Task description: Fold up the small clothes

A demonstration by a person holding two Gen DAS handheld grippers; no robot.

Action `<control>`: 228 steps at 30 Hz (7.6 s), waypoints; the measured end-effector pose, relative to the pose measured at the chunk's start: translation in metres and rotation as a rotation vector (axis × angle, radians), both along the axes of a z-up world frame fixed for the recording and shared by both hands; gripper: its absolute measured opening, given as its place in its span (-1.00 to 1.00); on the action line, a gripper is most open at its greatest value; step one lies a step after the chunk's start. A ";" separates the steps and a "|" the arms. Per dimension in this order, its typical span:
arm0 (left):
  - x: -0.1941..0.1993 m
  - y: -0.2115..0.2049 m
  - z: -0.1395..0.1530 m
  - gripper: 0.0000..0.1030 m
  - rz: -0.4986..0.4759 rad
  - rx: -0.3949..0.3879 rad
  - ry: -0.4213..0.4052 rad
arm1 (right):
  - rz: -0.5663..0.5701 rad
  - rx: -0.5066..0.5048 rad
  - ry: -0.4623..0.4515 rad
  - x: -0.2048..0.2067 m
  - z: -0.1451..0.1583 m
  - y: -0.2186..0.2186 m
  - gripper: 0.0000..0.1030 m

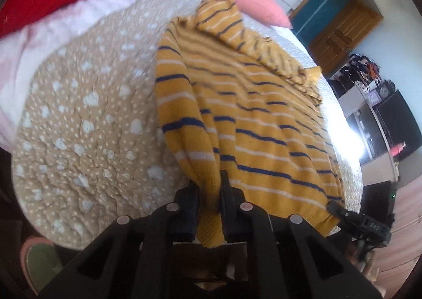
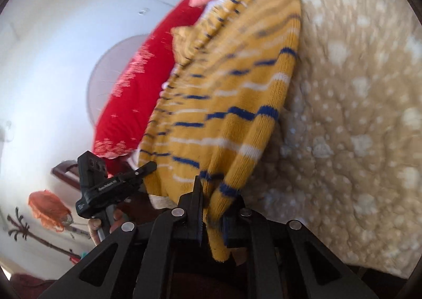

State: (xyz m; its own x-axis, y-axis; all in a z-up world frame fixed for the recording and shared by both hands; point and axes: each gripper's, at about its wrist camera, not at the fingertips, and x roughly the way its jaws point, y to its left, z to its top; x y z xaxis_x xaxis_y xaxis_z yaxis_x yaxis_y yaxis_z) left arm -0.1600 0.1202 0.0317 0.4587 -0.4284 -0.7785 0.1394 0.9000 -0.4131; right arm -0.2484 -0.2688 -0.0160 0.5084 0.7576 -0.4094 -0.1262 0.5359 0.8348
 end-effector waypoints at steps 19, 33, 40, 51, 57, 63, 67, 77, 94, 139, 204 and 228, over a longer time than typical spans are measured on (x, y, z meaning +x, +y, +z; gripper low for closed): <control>0.022 0.024 0.031 -0.77 0.071 -0.243 0.002 | -0.007 0.034 -0.074 0.026 0.056 -0.032 -0.81; 0.206 -0.033 0.074 -0.76 0.101 -0.139 -0.093 | -0.142 -0.050 -0.112 0.197 0.117 -0.038 -0.81; 0.295 -0.049 0.046 -0.72 0.112 -0.100 0.019 | -0.235 -0.090 0.002 0.267 0.086 -0.063 -0.74; 0.376 -0.032 0.023 0.09 0.208 -0.207 0.088 | -0.436 0.055 0.119 0.332 0.042 -0.122 0.17; 0.367 -0.014 0.060 0.31 0.222 -0.130 -0.002 | -0.462 -0.123 0.033 0.310 0.083 -0.142 0.34; 0.314 -0.013 0.080 0.39 0.137 0.008 -0.049 | -0.304 -0.381 -0.015 0.259 0.098 -0.112 0.32; 0.262 -0.008 0.081 0.41 0.093 0.000 -0.013 | -0.204 -0.431 0.047 0.249 0.069 -0.082 -0.03; 0.186 0.024 0.087 0.56 0.183 0.123 -0.086 | -0.341 -0.478 0.137 0.216 0.053 -0.118 -0.70; 0.220 0.014 -0.026 0.43 0.369 0.184 -0.148 | -0.075 -0.659 -0.083 0.257 0.122 0.050 -0.50; 0.199 0.028 -0.009 0.55 0.367 0.065 -0.199 | -0.298 -0.979 -0.054 0.276 0.113 -0.028 0.19; 0.226 0.036 -0.022 0.56 0.381 0.002 -0.124 | -0.366 -0.834 0.086 0.235 0.088 -0.041 -0.17; 0.197 0.147 -0.022 0.57 0.665 -0.170 -0.134 | 0.047 -1.253 -0.100 0.339 0.036 0.318 0.45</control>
State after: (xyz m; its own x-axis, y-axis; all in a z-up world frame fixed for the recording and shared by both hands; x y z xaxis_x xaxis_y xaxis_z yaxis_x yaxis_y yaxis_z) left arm 0.0372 0.2668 0.0099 0.7535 -0.1345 -0.6435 -0.3587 0.7362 -0.5739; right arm 0.0907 0.0494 0.0202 0.5616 -0.1047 -0.8207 -0.1995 0.9456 -0.2571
